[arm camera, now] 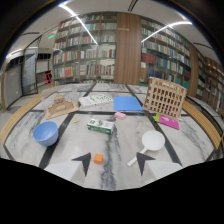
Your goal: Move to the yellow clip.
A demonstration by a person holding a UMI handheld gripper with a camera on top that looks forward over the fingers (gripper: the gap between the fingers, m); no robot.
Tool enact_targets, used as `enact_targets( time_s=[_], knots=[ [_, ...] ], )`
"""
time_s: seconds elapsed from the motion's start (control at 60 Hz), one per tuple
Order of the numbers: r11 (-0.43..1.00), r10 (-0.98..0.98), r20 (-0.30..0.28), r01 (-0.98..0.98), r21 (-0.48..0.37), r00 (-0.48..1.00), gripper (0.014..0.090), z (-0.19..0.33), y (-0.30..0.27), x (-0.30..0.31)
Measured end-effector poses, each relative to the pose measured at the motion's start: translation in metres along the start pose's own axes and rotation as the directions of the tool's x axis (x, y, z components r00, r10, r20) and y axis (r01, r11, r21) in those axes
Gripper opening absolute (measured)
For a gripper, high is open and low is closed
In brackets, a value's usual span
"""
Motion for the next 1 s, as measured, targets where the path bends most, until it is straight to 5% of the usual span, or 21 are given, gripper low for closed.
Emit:
enact_targets(
  time_s=[0.417,1.0],
  knots=[
    [1.0,0.0,0.105,0.002,-0.026,0.994,0.0858,0.005,-0.015,-0.107],
    [0.993,0.016,0.114,-0.003,-0.114,0.993,0.0856,0.2,-0.069,-0.188]
  ],
)
